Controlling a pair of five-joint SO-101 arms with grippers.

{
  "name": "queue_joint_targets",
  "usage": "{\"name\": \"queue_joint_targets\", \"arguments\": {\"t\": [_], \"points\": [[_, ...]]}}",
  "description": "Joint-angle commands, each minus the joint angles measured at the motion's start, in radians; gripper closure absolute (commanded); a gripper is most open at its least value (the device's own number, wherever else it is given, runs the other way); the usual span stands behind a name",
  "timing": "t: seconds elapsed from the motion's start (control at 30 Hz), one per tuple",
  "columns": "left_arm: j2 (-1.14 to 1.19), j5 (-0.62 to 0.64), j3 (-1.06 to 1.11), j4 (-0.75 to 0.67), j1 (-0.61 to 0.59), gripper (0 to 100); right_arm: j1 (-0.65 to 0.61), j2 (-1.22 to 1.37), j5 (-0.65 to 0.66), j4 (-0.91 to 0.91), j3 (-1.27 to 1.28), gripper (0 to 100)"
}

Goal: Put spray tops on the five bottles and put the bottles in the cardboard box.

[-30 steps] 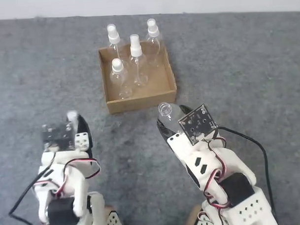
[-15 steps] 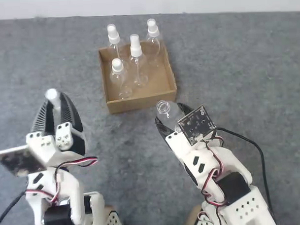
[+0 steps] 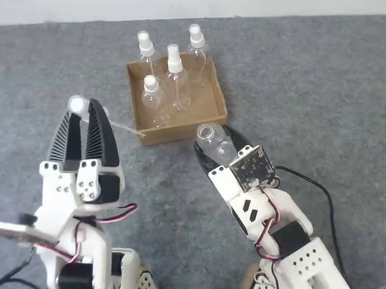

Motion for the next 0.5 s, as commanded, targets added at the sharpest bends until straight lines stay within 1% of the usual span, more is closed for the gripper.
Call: {"name": "queue_joint_targets", "arguments": {"t": [0.0, 0.1, 0.3, 0.37, 0.47], "points": [[-0.018, 0.009, -0.090, -0.064, 0.049, 99, -0.007, -0.021, -0.005, -0.065, 0.003, 99.2], [-0.018, 0.011, -0.117, -0.064, 0.087, 99, -0.015, -0.021, -0.005, -0.124, 0.041, 99.2], [-0.018, 0.012, -0.108, -0.063, 0.164, 99, -0.093, -0.021, -0.002, -0.255, 0.126, 99.2], [-0.018, 0.012, -0.101, -0.064, 0.169, 99, -0.111, -0.021, 0.046, -0.280, 0.144, 99.2], [-0.018, 0.012, -0.097, -0.069, 0.169, 99, -0.134, -0.021, 0.173, -0.328, 0.180, 99.2]]}}
